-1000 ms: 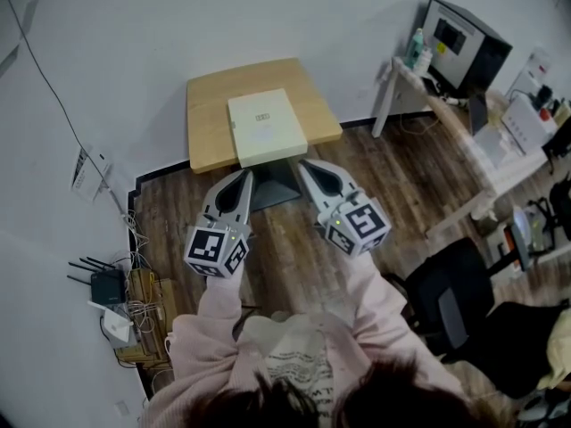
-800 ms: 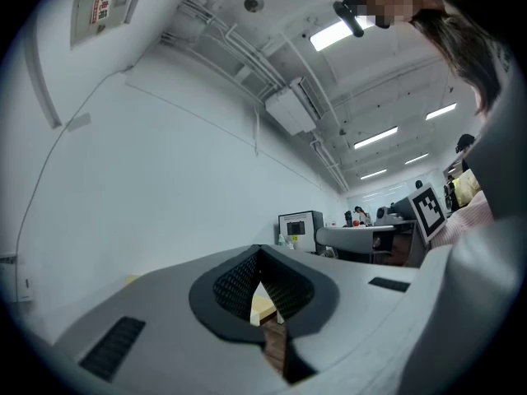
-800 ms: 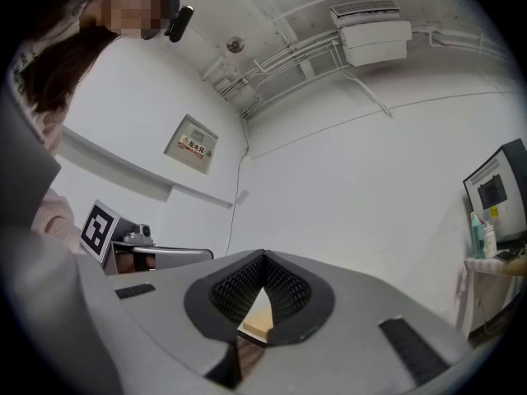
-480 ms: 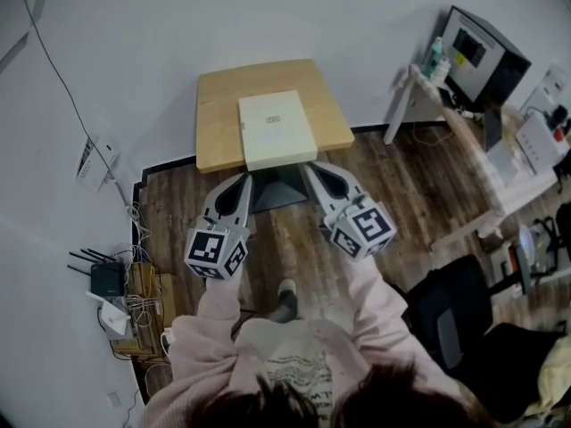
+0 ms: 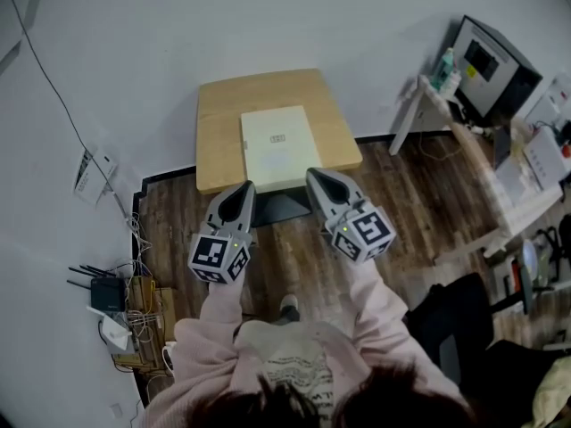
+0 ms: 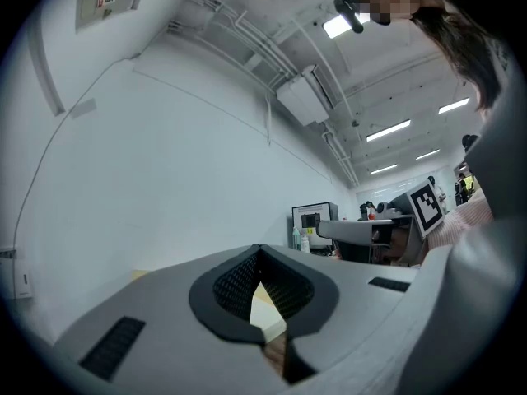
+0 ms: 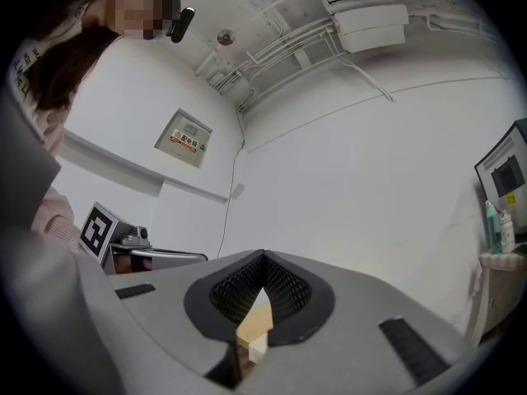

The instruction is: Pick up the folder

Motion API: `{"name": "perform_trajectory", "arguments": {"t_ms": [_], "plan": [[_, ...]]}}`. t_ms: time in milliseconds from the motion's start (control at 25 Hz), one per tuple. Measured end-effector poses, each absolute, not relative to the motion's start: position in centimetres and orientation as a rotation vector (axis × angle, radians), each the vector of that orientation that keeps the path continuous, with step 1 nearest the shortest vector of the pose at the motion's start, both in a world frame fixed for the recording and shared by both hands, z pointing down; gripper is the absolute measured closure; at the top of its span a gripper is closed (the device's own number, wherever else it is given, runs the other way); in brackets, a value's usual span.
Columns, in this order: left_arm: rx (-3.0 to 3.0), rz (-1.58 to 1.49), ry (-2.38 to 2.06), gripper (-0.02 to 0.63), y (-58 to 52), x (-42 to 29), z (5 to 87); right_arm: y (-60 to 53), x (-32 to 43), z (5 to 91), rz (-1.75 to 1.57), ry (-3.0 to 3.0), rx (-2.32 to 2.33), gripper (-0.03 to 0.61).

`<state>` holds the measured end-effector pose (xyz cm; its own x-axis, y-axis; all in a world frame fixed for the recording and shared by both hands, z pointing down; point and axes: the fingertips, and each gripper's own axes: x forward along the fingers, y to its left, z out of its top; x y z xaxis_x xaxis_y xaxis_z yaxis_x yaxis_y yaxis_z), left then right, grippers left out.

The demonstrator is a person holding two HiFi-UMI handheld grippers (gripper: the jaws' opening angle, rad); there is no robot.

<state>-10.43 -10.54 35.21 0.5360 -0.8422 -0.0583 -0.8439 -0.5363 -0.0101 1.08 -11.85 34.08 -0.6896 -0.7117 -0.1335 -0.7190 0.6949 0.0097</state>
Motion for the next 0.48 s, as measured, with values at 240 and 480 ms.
{"name": "perform_trajectory", "arguments": {"t_ms": [240,480], "plan": [[-2.729,0.075,1.479,0.617,-13.8,-10.9,35.3,-14.9,0.6,34.4,0.097,2.780,-1.191,0.569],[-2.759,0.065,1.476,0.617,-16.2,-11.1,36.3,-17.5,1.0,35.5,0.070,2.778,-1.235,0.571]]}}
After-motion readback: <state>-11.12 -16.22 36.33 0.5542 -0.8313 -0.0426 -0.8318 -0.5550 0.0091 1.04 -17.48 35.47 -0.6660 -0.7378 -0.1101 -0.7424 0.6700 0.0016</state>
